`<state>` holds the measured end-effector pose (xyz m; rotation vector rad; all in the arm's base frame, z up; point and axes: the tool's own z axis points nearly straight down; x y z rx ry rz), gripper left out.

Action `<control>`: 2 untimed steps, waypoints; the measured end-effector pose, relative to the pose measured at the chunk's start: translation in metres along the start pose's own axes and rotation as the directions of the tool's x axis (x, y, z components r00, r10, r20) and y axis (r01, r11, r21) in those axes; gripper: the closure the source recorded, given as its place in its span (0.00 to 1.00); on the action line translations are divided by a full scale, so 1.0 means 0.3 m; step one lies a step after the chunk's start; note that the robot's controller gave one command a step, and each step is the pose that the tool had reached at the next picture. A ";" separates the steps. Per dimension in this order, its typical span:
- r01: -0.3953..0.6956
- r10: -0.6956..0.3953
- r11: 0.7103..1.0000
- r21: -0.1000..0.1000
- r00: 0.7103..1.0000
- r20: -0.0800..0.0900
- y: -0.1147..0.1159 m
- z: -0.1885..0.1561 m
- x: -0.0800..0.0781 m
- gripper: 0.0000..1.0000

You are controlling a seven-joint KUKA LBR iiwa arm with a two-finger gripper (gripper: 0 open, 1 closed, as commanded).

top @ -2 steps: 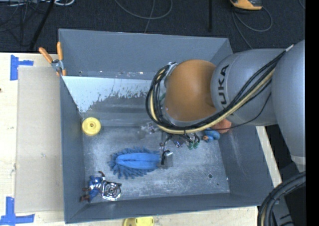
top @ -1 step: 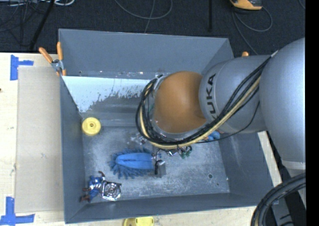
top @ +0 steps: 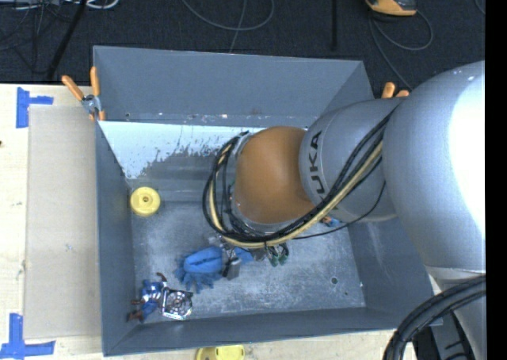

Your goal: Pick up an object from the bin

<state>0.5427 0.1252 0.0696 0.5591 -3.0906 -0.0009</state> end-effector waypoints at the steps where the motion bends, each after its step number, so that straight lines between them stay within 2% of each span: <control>1: 0.000 0.000 1.000 0.000 1.000 0.000 0.000 0.000 0.000 1.00; 2: 0.050 -0.050 0.999 0.000 0.999 0.002 0.124 -0.468 0.022 1.00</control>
Offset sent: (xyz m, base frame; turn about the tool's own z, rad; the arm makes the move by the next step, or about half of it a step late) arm -0.0197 0.0319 0.1408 -0.0477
